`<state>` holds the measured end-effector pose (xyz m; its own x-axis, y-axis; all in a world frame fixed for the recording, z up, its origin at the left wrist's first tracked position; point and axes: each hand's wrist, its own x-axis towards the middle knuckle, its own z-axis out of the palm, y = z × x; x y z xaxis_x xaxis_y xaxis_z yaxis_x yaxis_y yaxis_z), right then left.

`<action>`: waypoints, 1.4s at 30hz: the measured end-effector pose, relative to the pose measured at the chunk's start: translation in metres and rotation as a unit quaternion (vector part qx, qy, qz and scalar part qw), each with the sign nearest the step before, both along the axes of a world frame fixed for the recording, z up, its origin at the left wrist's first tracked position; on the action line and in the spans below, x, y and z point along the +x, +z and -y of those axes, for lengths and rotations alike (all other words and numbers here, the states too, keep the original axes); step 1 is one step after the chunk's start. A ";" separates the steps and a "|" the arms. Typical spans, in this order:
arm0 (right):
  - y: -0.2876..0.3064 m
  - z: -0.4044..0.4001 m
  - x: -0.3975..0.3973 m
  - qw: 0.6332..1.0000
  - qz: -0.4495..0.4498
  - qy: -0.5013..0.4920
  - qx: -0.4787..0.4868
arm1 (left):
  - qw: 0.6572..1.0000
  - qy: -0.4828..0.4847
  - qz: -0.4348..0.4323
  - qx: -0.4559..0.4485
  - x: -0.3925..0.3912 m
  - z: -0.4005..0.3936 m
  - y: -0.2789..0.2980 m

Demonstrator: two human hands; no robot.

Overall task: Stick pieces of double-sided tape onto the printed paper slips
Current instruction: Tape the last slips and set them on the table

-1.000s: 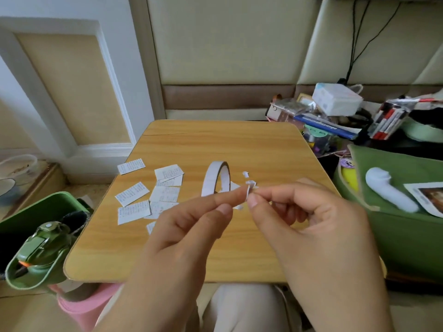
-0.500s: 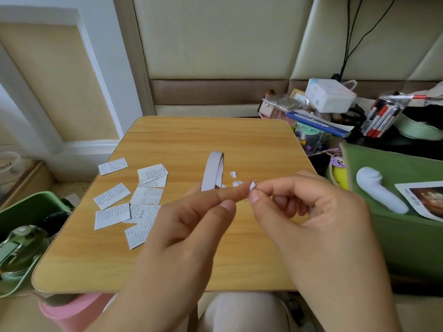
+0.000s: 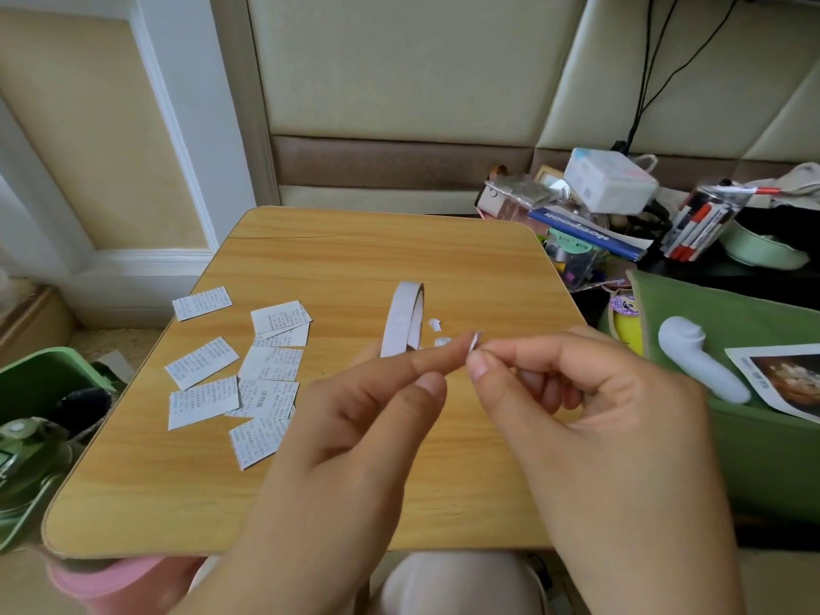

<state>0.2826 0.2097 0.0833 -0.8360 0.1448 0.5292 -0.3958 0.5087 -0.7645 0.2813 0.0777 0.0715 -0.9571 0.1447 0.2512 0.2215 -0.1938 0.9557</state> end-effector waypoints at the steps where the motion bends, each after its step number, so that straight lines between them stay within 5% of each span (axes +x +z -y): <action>1: 0.000 0.004 -0.001 1.000 0.001 -0.002 0.006 | 0.999 0.014 -0.012 -0.026 0.000 0.004 -0.001; 6: 0.001 0.028 -0.011 0.999 0.004 0.003 0.034 | 0.993 0.065 -0.033 -0.089 -0.003 0.027 -0.001; 26: 0.007 0.142 -0.033 0.992 -0.064 0.007 0.111 | 0.992 0.030 0.036 0.114 -0.025 0.132 -0.001; 36: 0.008 0.151 -0.032 0.995 0.002 0.048 0.084 | 0.977 0.171 -0.086 -0.090 -0.016 0.143 -0.007; 42: 0.011 0.147 -0.026 0.997 0.020 0.049 0.050 | 0.974 0.179 -0.086 -0.106 -0.009 0.137 -0.002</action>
<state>0.2570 0.0622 0.0946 -0.8643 0.0087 0.5029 -0.4180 0.5437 -0.7277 0.2722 -0.0592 0.0691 -0.9027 -0.1239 0.4121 0.3982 0.1228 0.9090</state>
